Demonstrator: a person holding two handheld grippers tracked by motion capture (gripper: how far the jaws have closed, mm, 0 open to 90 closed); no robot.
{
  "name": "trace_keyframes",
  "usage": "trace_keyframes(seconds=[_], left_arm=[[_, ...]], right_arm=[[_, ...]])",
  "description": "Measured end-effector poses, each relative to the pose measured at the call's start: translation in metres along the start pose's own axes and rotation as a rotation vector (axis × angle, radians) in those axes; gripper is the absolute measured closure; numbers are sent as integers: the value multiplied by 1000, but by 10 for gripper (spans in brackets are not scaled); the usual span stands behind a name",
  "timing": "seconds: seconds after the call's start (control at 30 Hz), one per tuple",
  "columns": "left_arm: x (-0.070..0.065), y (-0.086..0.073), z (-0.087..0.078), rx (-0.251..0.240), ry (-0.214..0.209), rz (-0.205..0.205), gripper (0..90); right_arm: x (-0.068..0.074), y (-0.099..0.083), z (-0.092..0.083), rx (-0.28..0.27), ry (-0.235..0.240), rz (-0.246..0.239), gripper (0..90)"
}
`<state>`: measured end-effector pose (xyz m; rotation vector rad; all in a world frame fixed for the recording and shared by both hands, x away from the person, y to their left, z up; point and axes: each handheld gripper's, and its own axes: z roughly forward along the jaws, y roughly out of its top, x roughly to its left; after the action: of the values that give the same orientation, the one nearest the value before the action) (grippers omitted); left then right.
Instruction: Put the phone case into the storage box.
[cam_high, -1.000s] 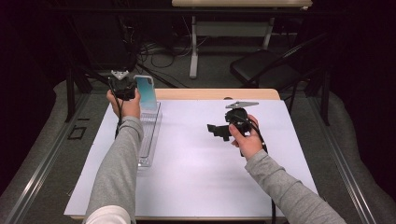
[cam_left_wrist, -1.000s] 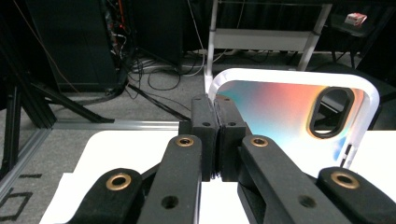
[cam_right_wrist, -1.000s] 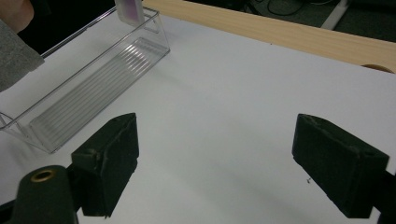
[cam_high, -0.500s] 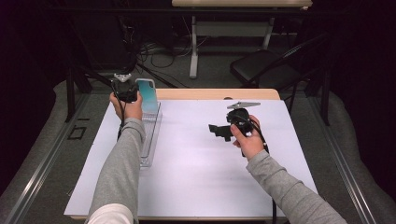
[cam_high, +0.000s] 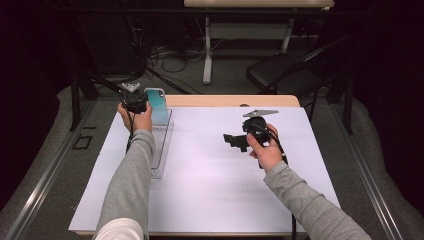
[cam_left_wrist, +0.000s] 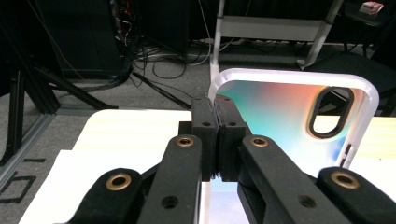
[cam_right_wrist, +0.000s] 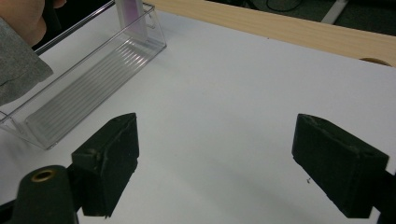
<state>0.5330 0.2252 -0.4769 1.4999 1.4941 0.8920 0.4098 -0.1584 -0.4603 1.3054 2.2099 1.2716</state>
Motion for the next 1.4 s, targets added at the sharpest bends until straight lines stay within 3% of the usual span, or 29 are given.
trace_keyframes(seconds=[1.4], left_arm=[[-8,-11,10,34,5,19,884]], right_arm=[[-4,-3,0,3,-5,-1,145]])
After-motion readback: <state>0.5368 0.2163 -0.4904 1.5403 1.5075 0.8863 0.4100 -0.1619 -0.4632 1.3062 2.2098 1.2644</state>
